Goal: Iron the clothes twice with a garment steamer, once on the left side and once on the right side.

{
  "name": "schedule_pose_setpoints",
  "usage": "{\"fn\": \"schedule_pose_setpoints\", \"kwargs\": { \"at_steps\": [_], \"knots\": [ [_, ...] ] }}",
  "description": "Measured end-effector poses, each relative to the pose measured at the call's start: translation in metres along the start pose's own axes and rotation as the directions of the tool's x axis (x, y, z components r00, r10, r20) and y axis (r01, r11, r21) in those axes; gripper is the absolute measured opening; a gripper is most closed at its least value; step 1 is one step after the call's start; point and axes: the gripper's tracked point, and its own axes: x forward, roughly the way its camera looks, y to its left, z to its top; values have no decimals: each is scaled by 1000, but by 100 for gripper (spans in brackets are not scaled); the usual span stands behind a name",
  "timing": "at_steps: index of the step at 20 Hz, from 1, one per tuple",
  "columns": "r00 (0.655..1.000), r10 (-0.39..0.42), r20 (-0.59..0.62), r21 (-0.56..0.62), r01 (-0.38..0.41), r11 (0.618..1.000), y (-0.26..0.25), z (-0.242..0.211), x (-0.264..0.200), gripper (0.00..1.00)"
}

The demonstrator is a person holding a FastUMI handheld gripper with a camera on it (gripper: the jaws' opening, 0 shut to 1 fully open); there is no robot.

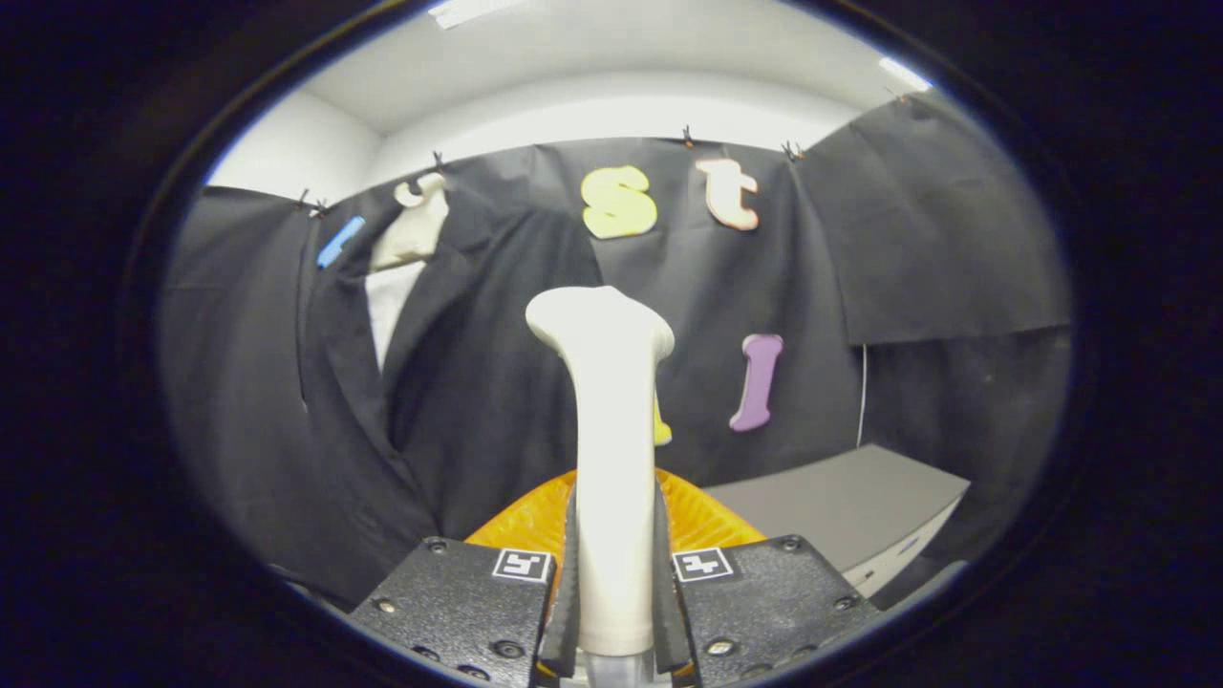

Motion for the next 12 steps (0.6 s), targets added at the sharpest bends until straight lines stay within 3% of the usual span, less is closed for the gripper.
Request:
{"fn": "schedule_pose_setpoints", "kwargs": {
  "at_steps": [5,10,12],
  "knots": [
    [988,53,143,-55,-45,997,44,42,12,33],
    [967,43,253,-97,-19,995,67,78,28,33],
    [954,72,290,-87,-49,995,76,90,36,33]
  ]
}}
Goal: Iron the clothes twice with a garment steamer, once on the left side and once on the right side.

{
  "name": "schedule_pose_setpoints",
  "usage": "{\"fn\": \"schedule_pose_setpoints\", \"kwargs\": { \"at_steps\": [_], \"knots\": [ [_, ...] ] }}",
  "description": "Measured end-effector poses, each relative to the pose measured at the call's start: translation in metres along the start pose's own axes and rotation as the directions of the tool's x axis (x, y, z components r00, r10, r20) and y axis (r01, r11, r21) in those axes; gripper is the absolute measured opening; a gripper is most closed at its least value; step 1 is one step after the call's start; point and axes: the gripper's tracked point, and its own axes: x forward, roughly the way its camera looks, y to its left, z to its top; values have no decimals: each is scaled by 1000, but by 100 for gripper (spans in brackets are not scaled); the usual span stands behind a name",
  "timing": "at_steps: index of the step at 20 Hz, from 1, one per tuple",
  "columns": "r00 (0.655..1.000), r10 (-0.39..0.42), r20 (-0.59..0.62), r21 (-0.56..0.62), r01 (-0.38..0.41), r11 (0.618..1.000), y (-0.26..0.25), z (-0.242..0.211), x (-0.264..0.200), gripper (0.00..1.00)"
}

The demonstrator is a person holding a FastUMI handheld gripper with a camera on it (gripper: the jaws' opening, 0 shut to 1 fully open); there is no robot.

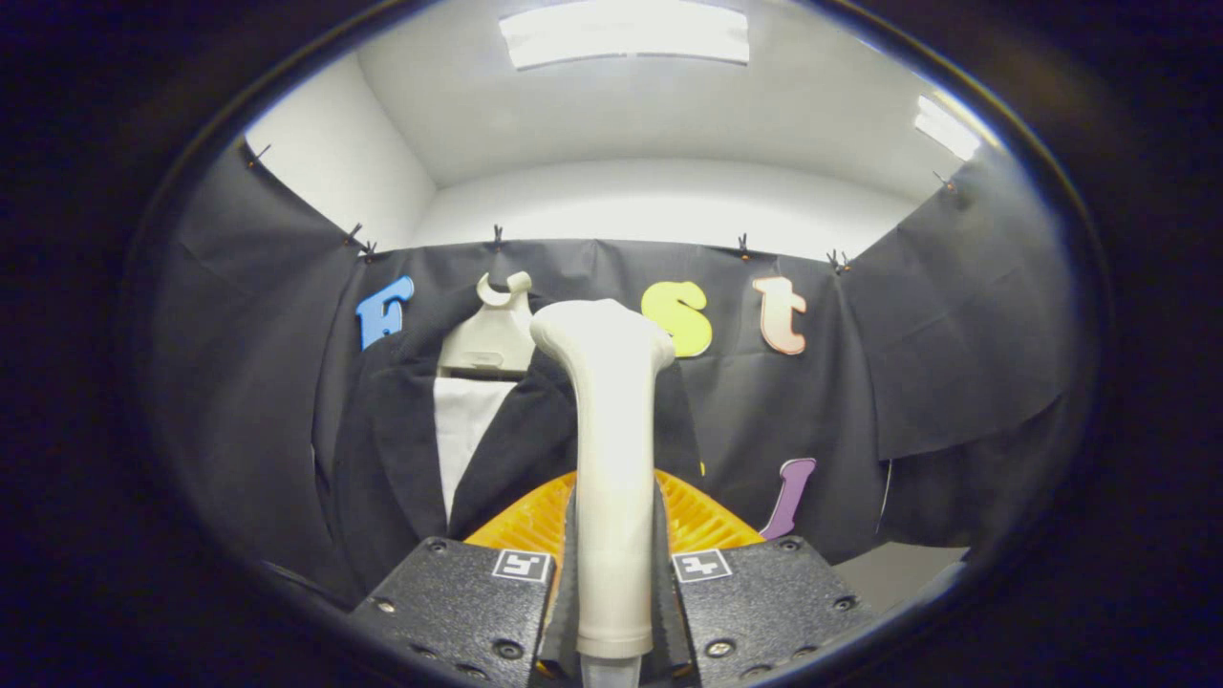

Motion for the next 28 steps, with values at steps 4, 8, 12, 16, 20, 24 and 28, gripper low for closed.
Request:
{"fn": "schedule_pose_setpoints", "kwargs": {
  "at_steps": [4,8,12,16,20,24,28],
  "knots": [
    [999,-35,40,-43,37,998,0,11,16,33],
    [1000,-11,16,-63,12,998,12,-4,21,33],
    [998,-28,-54,-72,24,997,12,-33,17,33],
    [997,-29,-78,-104,21,994,13,-47,12,33],
    [994,-38,-101,-127,25,992,10,-64,1,33],
    [990,-37,-137,-145,17,989,10,-82,1,33],
    [988,-43,-150,-167,17,986,13,-98,-26,33]
  ]
}}
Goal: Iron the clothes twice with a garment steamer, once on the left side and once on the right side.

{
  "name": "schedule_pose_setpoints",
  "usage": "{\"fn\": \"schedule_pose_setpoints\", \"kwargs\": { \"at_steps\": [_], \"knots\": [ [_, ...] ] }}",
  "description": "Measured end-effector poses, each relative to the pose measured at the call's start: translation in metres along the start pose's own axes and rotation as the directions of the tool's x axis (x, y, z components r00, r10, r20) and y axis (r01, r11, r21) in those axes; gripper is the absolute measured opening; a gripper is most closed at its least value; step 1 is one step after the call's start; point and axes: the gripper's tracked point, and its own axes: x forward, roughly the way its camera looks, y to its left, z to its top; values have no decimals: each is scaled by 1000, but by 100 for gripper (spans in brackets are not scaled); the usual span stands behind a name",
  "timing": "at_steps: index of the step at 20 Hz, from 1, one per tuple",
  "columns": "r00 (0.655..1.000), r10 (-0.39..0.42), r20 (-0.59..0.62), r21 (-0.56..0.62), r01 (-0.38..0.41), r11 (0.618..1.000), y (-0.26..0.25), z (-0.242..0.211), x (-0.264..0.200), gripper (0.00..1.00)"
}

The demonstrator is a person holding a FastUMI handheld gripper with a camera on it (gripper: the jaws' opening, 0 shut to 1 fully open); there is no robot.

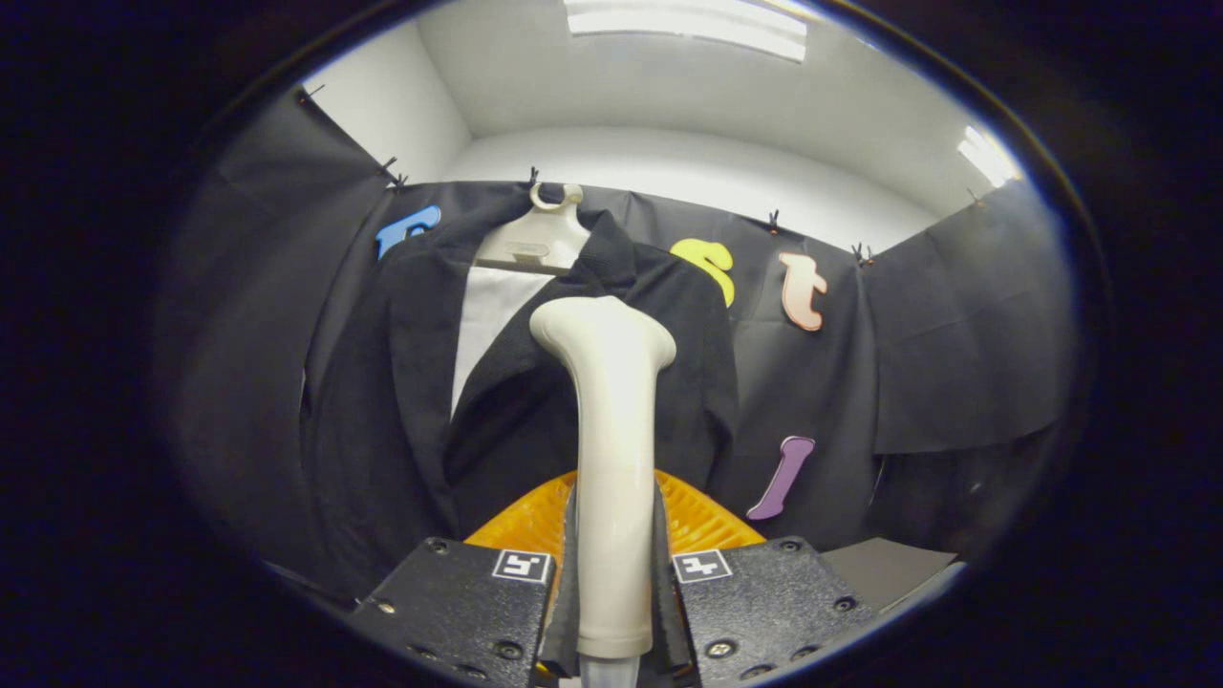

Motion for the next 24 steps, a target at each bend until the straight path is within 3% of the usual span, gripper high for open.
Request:
{"fn": "schedule_pose_setpoints", "kwargs": {
  "at_steps": [14,24],
  "knots": [
    [987,17,-163,-47,-25,999,12,-87,-43,33],
    [946,22,-323,-99,-57,993,16,-165,-84,33]
  ]
}}
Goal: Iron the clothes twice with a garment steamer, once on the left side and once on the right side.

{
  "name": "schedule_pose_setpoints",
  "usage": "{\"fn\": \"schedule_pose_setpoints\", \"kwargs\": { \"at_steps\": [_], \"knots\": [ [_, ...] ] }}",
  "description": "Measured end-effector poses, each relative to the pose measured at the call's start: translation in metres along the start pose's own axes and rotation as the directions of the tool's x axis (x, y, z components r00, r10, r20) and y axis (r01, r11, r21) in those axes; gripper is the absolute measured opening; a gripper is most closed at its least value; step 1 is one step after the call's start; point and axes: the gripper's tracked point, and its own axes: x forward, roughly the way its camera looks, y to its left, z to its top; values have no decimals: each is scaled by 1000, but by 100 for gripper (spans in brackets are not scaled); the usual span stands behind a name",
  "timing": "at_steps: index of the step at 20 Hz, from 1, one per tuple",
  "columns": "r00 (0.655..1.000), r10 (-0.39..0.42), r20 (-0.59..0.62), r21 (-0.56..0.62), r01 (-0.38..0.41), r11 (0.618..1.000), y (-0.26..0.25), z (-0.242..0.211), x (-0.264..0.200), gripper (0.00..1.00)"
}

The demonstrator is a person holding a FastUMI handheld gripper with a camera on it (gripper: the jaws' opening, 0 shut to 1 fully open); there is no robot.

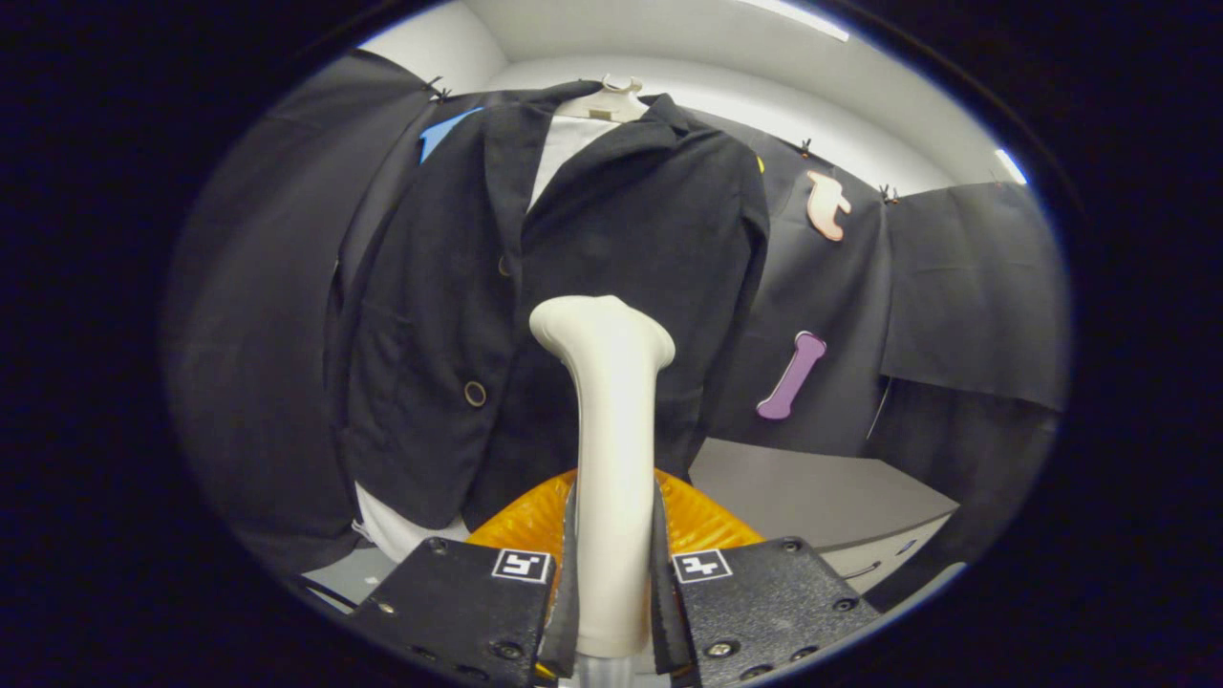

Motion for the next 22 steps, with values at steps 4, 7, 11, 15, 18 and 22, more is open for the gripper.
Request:
{"fn": "schedule_pose_setpoints", "kwargs": {
  "at_steps": [4,7,11,15,18,22],
  "knots": [
    [998,8,-58,-12,-8,1000,4,-24,-1,33],
    [996,3,-93,-26,-5,1000,6,-43,-3,33],
    [990,3,-138,-52,-11,999,12,-67,-5,33],
    [977,-5,-215,-73,-11,997,19,-103,-11,33],
    [960,-10,-281,-70,-10,997,22,-128,-11,33],
    [940,-16,-341,-75,-10,997,26,-151,-16,33]
  ]
}}
